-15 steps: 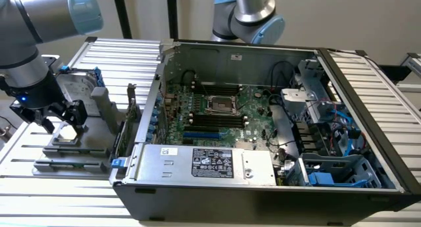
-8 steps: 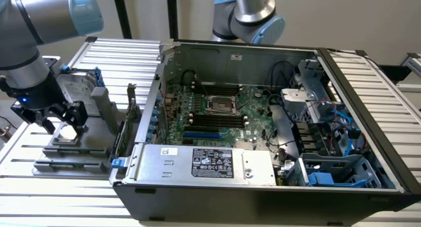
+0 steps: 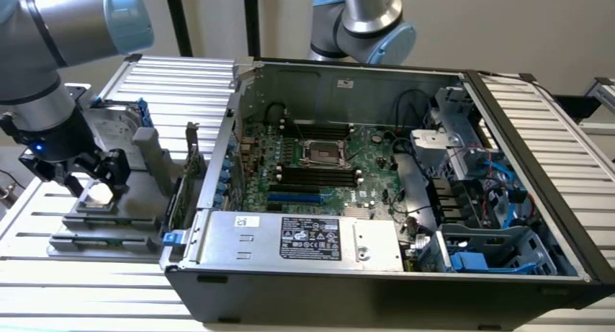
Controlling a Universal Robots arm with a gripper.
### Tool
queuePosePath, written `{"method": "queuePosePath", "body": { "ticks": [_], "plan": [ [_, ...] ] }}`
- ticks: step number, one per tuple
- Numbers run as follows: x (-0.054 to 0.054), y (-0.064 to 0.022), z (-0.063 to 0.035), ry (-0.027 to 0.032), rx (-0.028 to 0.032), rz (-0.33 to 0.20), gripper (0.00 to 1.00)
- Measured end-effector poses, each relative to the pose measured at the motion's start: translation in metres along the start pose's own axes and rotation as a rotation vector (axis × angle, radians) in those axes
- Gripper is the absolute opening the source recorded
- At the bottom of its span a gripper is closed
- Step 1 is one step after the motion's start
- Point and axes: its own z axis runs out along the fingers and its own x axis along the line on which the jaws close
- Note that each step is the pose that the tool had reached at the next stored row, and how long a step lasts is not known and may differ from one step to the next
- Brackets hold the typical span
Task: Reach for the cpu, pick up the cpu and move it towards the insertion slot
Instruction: 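Pick up the cpu and move it towards the insertion slot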
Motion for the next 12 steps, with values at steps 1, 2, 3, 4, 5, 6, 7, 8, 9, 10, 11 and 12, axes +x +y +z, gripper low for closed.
{"method": "queuePosePath", "body": {
  "ticks": [1,2,3,4,5,6,7,8,9,10,11,12],
  "plan": [
    [-0.0001,0.0000,0.0001,0.0002,0.0002,0.000,0.73],
    [-0.0001,0.0000,0.0003,0.0004,0.0003,0.000,0.73],
    [-0.0002,0.0001,0.0005,0.0003,0.0002,0.000,0.73],
    [-0.0003,0.0004,0.0009,0.0002,0.0001,0.000,0.73],
    [-0.0003,0.0007,0.0011,0.0002,0.0002,0.000,0.73],
    [-0.0002,0.0011,0.0015,0.0000,0.0001,0.001,0.73],
    [-0.0003,0.0014,0.0017,0.0000,0.0000,0.001,0.73],
    [-0.0003,0.0016,0.0019,0.0000,0.0000,0.001,0.73],
    [0.0000,0.0017,0.0019,0.0003,0.0002,0.002,0.73],
    [0.0002,0.0018,0.0020,0.0002,0.0001,0.002,0.73],
    [0.0004,0.0019,0.0022,0.0001,0.0001,0.003,0.73],
    [0.0005,0.0019,0.0023,0.0001,0.0001,0.003,0.73]
  ]
}}
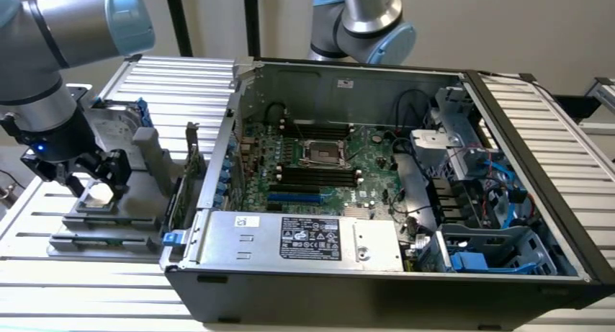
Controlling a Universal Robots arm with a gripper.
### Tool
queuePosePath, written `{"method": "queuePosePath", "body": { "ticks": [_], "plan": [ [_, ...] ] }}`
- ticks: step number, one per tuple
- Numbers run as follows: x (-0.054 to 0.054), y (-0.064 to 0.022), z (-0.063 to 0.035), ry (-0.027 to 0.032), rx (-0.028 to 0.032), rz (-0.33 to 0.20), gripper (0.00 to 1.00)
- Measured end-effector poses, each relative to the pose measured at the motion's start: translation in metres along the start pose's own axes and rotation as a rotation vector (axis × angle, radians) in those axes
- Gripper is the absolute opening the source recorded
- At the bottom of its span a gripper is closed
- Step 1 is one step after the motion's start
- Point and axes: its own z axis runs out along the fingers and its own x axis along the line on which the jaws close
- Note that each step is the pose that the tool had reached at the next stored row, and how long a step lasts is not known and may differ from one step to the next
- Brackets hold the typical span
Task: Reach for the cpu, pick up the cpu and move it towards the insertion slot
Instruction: 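Pick up the cpu and move it towards the insertion slot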
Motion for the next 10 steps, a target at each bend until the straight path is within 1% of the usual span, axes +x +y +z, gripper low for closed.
{"method": "queuePosePath", "body": {
  "ticks": [6,8,9,10],
  "plan": [
    [0.0002,0.0001,0.0003,0.0001,0.0000,0.002,0.73],
    [0.0002,0.0001,0.0003,0.0000,0.0000,0.002,0.71],
    [0.0002,0.0001,0.0003,0.0001,0.0001,0.002,0.64],
    [0.0002,0.0001,0.0003,0.0001,0.0000,0.002,0.64]
  ]
}}
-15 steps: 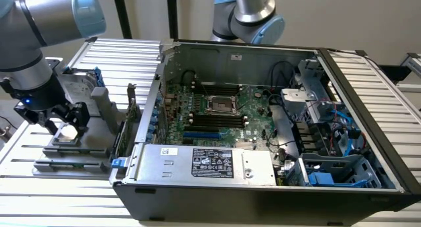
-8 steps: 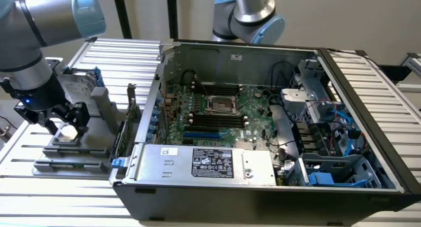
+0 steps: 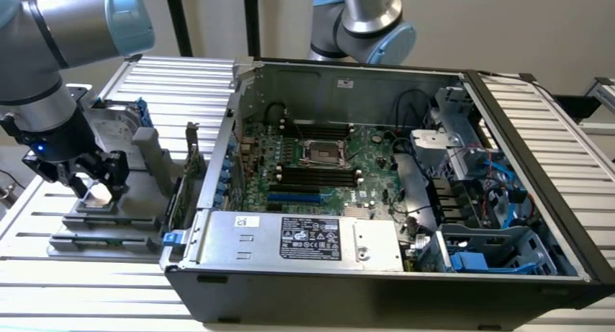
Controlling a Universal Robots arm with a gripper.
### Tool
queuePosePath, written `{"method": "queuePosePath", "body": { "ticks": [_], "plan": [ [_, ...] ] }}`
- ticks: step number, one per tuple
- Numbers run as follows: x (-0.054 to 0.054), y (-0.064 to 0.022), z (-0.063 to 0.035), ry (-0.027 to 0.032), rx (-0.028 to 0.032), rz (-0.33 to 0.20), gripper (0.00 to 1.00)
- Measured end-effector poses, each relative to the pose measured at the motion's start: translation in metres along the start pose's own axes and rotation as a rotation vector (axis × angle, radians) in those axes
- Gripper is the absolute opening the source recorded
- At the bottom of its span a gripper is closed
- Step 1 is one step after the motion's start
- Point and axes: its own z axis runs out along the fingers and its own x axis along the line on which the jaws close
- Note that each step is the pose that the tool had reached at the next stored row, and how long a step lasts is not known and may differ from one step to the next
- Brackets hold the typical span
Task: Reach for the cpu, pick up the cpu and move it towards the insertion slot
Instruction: 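Pick up the cpu and move it towards the insertion slot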
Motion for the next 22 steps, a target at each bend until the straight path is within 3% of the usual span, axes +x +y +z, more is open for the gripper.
{"method": "queuePosePath", "body": {
  "ticks": [6,9,10,15,18,22],
  "plan": [
    [0.000,0.0000,0.0001,-0.0001,-0.0001,0.000,0.64],
    [0.000,0.0000,0.0000,0.0000,0.0000,0.000,0.62],
    [0.000,0.0000,0.0000,0.0000,0.0000,0.000,0.55],
    [0.000,-0.0004,-0.0026,0.0005,-0.0012,0.000,0.55],
    [0.000,-0.0014,-0.0106,0.0006,-0.0034,0.000,0.55],
    [0.000,-0.0029,-0.0288,0.0012,-0.0046,0.000,0.55]
  ]
}}
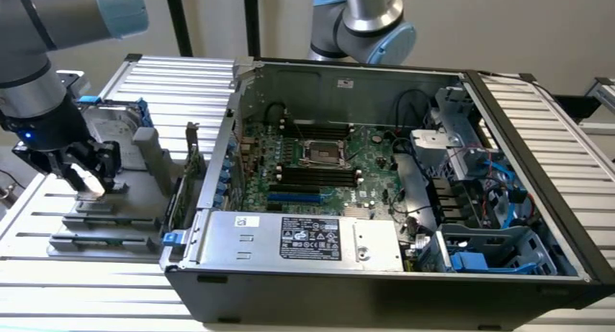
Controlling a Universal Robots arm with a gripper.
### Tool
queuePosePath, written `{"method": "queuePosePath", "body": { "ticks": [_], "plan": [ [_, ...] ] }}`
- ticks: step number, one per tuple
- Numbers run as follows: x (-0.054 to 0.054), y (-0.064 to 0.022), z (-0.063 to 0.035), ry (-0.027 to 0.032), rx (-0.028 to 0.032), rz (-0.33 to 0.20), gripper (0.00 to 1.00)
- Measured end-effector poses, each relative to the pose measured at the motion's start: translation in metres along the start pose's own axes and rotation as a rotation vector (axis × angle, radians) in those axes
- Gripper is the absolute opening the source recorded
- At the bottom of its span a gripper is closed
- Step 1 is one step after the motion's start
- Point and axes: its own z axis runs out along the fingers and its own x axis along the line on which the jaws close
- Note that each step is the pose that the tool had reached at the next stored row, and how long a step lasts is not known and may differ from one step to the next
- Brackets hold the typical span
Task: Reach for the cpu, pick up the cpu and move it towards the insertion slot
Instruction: 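Pick up the cpu and move it towards the insertion slot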
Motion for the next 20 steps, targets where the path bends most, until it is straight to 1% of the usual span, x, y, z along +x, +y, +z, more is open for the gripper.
{"method": "queuePosePath", "body": {
  "ticks": [6,12,17,20],
  "plan": [
    [-0.002,-0.0020,-0.0273,0.0003,-0.0002,0.000,0.55],
    [-0.007,-0.0039,-0.0546,0.0003,-0.0006,0.000,0.55],
    [-0.015,-0.0060,-0.0774,0.0002,-0.0008,0.000,0.55],
    [-0.022,-0.0074,-0.0910,0.0001,-0.0010,0.000,0.55]
  ]
}}
